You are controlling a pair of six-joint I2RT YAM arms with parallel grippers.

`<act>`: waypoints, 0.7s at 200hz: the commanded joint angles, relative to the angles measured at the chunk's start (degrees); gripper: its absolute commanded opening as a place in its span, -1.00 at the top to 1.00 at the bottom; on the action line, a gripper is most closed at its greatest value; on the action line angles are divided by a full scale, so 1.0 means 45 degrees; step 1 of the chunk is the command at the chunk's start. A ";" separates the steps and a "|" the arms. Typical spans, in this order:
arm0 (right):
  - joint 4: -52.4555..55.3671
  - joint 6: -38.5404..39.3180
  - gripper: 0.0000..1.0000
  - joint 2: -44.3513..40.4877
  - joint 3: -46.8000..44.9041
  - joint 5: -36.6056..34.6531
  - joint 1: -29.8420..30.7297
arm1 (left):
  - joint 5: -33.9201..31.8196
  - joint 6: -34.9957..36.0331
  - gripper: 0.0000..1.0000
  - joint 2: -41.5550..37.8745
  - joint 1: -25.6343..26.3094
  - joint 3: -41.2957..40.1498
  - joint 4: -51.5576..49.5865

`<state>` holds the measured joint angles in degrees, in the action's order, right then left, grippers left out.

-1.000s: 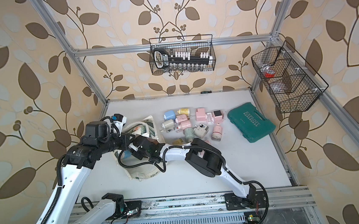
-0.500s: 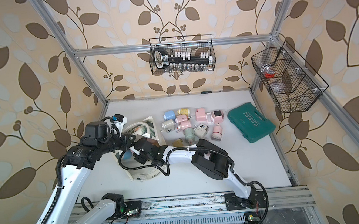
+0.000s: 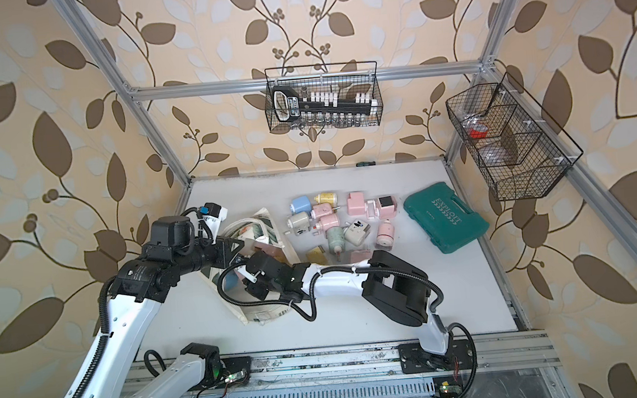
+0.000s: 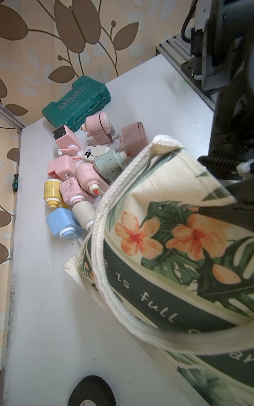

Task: Take out the pencil sharpeners from the tote bags
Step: Pick up the pencil sharpener from the canvas bag.

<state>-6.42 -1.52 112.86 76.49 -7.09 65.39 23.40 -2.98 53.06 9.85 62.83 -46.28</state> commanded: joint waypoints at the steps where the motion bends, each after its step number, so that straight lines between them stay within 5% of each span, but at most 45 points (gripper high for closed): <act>1: -0.1772 -0.0189 0.42 -0.1682 -0.0237 0.0206 0.0192 | -0.0102 0.0077 1.00 -0.0106 -0.0001 0.0196 0.0129; 140: -0.0529 -0.0854 0.45 -0.7643 -0.5267 0.0111 0.0274 | -0.0101 0.0058 1.00 -0.0105 0.0000 0.0120 0.0221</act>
<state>-10.09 -4.12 85.19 57.23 -6.20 66.37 23.57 -3.18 52.86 10.09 62.81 -46.13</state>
